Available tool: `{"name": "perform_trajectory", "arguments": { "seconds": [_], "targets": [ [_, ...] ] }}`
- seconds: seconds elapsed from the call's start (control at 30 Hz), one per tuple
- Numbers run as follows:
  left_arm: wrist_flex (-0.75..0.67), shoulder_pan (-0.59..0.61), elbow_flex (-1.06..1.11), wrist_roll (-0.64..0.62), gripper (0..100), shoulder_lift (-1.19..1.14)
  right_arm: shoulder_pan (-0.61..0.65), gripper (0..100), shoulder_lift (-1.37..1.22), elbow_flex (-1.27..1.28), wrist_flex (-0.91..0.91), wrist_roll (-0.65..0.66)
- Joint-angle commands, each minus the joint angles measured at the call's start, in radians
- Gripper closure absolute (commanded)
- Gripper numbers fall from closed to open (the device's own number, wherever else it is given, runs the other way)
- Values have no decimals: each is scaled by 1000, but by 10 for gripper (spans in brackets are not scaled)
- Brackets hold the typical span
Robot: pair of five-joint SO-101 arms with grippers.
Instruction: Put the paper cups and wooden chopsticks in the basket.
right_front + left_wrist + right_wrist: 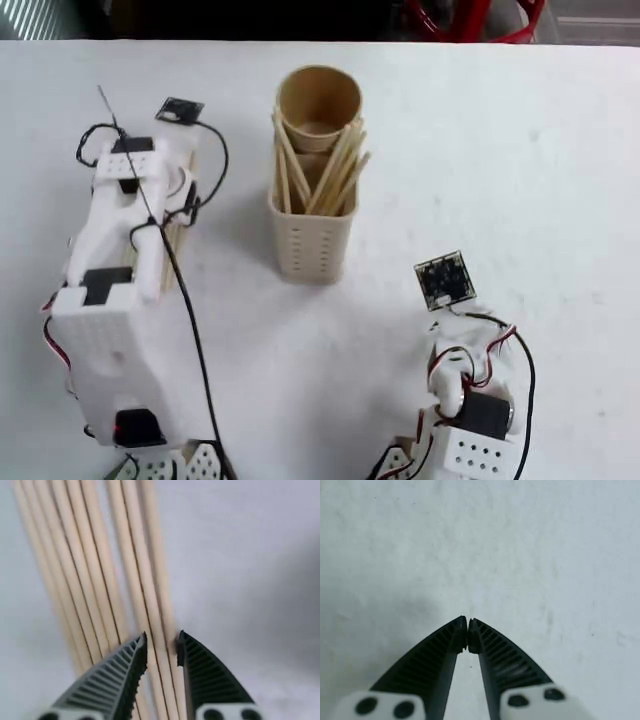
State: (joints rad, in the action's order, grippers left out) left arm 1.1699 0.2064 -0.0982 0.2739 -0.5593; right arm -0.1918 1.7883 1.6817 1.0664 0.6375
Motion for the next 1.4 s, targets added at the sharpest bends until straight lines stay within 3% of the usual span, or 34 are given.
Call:
{"name": "perform_trajectory", "arguments": {
  "seconds": [0.0,0.2,0.7,1.0,1.37],
  "targets": [
    [12,-5,-51,12,884,-12,-4,981,2,9,-2,0],
    [20,-12,-55,12,981,-13,-4,981,2,9,-2,0],
    [41,-5,-64,12,978,7,-4,981,2,9,-2,0],
    [101,-27,-57,0,978,236,-4,981,2,9,-2,0],
    [124,-111,-58,-114,978,558,-4,981,2,9,-2,0]
  ]
}}
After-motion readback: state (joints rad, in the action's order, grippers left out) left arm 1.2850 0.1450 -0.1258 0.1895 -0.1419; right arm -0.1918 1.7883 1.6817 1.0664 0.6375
